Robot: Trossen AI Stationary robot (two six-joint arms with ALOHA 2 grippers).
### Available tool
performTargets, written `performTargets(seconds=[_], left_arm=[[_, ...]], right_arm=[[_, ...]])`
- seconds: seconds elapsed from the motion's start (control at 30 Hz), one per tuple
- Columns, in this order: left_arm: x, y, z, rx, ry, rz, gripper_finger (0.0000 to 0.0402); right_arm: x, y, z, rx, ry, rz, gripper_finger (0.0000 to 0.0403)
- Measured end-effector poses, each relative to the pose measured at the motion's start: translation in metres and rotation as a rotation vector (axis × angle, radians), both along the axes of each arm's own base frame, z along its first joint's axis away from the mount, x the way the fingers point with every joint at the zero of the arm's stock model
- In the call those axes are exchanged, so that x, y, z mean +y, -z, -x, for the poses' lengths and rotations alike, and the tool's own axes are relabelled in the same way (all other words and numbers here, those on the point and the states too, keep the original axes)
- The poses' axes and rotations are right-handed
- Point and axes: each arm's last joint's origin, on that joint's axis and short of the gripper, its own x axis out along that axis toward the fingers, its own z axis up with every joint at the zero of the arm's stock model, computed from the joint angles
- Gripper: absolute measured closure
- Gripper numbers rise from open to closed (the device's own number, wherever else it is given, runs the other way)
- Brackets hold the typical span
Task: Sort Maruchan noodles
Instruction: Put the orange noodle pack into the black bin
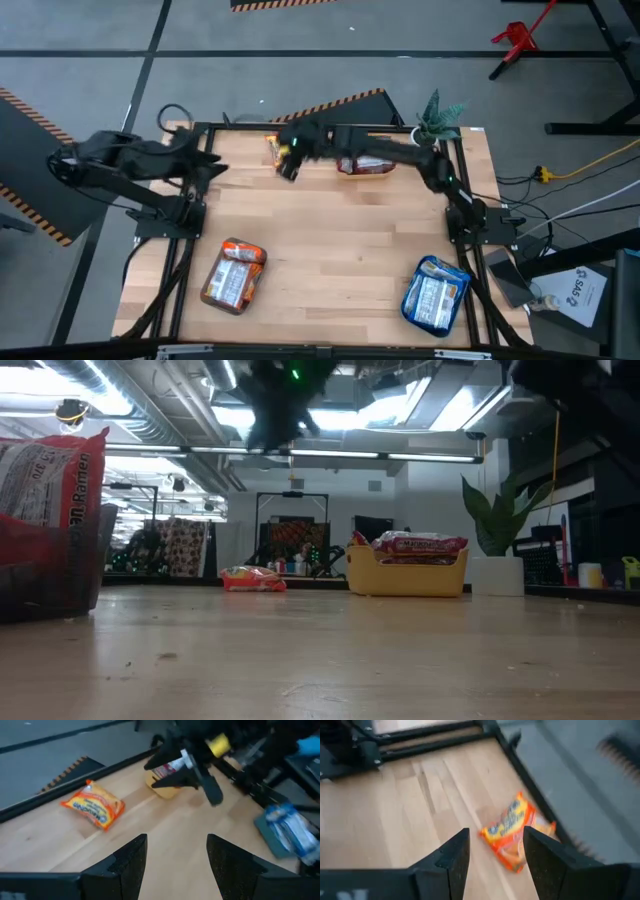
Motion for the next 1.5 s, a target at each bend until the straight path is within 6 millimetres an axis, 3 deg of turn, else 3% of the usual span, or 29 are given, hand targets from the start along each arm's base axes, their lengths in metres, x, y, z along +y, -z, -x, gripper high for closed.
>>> performTargets(seconds=[0.13,0.27,0.47,0.67,0.87,1.07,1.23,1.5], left_arm=[[0.009,0.003,-0.033,-0.075,-0.022,0.036,0.02],[0.03,0.002,-0.065,-0.161,0.05,0.091,0.02],[0.096,0.025,-0.093,-0.071,-0.028,0.161,0.02],[0.173,0.064,-0.103,0.041,-0.079,0.262,0.02],[0.24,0.108,-0.085,0.057,-0.097,0.449,0.02],[0.274,0.156,-0.086,0.133,-0.055,0.533,0.02],[0.291,0.197,-0.091,0.206,-0.04,0.613,0.02],[0.299,0.227,-0.091,0.353,-0.118,0.624,0.02]], right_arm=[[-0.062,0.007,0.017,-0.027,0.06,-0.198,0.0232],[-0.11,0.013,0.035,-0.041,0.154,-0.218,0.0232],[-0.147,0.025,0.047,-0.093,0.171,-0.258,0.0203],[-0.162,0.053,0.047,-0.137,0.2,-0.289,0.0138],[-0.162,0.083,0.044,-0.184,0.254,-0.339,0.0129],[-0.163,0.085,0.043,-0.214,0.283,-0.369,0.0143],[-0.165,0.084,0.042,-0.242,0.307,-0.353,0.0146],[-0.168,0.11,0.032,-0.251,0.324,-0.419,0.0146]])
